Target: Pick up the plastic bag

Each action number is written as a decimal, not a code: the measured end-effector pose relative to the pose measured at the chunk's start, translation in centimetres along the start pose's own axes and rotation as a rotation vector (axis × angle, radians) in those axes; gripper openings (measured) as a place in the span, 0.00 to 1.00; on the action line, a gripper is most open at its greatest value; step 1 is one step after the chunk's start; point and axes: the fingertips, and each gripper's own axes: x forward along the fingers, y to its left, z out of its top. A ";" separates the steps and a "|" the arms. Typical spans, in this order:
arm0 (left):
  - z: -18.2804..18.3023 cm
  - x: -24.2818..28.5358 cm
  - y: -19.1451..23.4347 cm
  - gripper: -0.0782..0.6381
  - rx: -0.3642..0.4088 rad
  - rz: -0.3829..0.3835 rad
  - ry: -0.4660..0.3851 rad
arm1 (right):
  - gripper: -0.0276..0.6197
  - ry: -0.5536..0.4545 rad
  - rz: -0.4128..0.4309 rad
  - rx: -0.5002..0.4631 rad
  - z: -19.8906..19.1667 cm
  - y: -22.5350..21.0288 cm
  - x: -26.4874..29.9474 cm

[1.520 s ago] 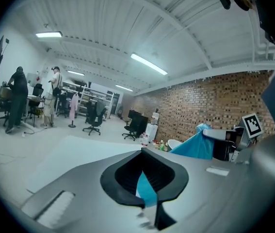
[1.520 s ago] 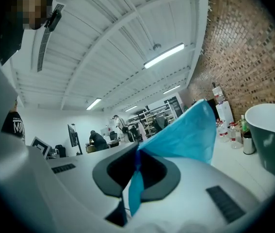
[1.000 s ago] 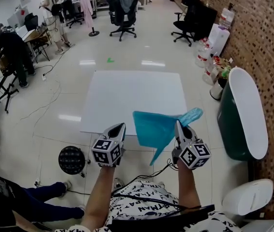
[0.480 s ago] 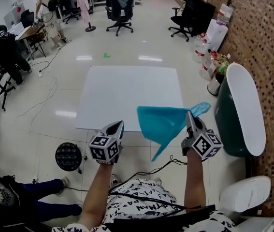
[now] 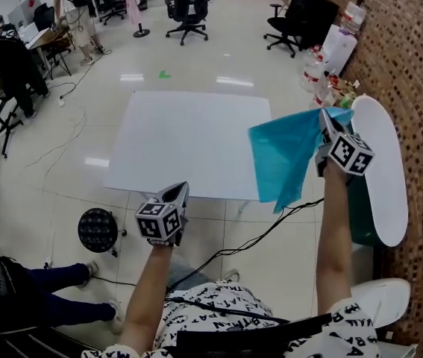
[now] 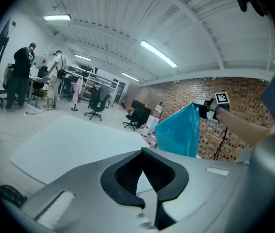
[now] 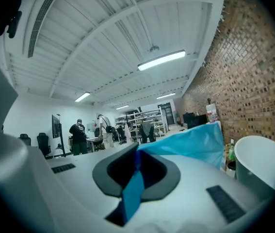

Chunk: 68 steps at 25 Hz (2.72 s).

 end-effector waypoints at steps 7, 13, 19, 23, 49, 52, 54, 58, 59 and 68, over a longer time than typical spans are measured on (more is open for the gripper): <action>-0.8 1.4 4.7 0.11 -0.050 0.038 0.039 | 0.06 -0.019 0.149 -0.439 1.2 11.6 8.8; -1.6 1.8 10.8 0.11 -0.077 0.067 0.097 | 0.06 0.239 0.368 -0.640 -20.5 22.6 14.8; -4.1 1.3 17.4 0.11 -0.140 0.131 0.149 | 0.06 0.488 0.566 -0.777 -40.0 31.2 16.4; -6.0 1.5 20.0 0.11 -0.176 0.154 0.177 | 0.06 0.605 0.618 -0.783 -45.7 34.3 16.5; -10.6 7.5 25.9 0.11 -0.069 0.177 0.346 | 0.46 0.688 0.168 -0.107 -44.6 14.5 10.9; -13.6 8.8 26.6 0.11 -0.022 0.182 0.473 | 0.46 0.852 -0.019 -0.136 -46.9 6.8 8.5; -14.7 8.9 27.1 0.11 0.007 0.187 0.520 | 0.46 0.914 -0.057 -0.139 -48.0 5.2 6.5; -14.7 8.7 27.5 0.11 0.048 0.196 0.555 | 0.40 0.869 -0.080 -0.061 -48.1 5.5 4.9; -14.5 8.6 27.6 0.11 0.046 0.202 0.557 | 0.41 0.853 -0.084 -0.050 -48.0 5.8 4.8; -12.1 8.4 27.0 0.11 0.018 0.202 0.482 | 0.46 0.741 -0.034 -0.036 -45.3 6.3 5.3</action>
